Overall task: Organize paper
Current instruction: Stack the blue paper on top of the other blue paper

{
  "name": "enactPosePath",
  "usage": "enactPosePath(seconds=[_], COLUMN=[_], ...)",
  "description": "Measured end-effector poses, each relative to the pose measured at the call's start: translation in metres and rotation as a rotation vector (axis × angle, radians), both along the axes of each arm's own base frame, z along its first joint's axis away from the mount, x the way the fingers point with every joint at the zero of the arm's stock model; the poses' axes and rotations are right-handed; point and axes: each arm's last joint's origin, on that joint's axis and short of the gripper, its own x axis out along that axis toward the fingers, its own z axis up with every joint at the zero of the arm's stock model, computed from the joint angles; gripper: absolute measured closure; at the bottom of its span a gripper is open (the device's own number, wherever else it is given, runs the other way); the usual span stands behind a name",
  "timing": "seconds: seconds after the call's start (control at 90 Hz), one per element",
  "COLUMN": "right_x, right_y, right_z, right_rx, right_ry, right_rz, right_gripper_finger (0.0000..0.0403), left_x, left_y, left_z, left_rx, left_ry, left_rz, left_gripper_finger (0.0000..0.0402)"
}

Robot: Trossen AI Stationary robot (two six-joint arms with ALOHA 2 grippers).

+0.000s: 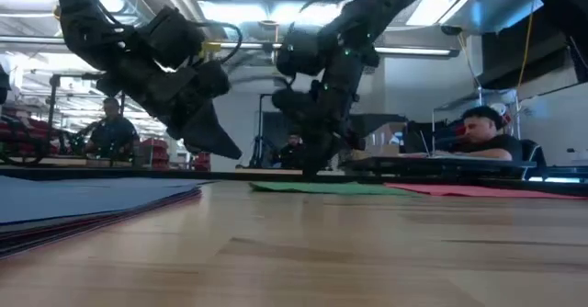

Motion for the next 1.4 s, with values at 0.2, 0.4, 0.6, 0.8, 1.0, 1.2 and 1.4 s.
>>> enactPosePath(seconds=[0.2,0.4,0.6,0.8,1.0,1.2,1.4], right_x=[0.014,0.026,0.028,0.035,0.043,0.049,0.051], right_y=[0.039,0.074,0.103,0.12,0.128,0.128,0.127], right_z=[0.007,0.014,0.012,0.001,-0.014,-0.025,-0.022], right_rx=[0.051,-0.019,-0.347,-0.526,-0.695,-0.745,-0.771], right_ry=[-0.123,-0.281,-0.323,-0.389,-0.411,-0.429,-0.455], right_rz=[0.126,0.344,0.712,0.941,1.095,1.11,1.098], right_gripper_finger=[0.0401,0.0372,0.0345,0.0342,0.0342,0.0342,0.0342], left_x=[-0.003,-0.009,-0.015,-0.019,-0.023,-0.024,-0.024], left_y=[0.011,0.015,0.026,0.038,0.046,0.045,0.045], left_z=[0.0,-0.003,-0.002,0.007,0.009,0.007,0.006], left_rx=[-0.01,-0.001,0.059,0.122,0.136,0.134,0.135], left_ry=[-0.002,-0.048,-0.081,-0.124,-0.129,-0.107,-0.097], left_rz=[0.06,0.085,0.148,0.18,0.212,0.21,0.213], left_gripper_finger=[0.0402,0.0402,0.0402,0.0402,0.0402,0.0402,0.0402])
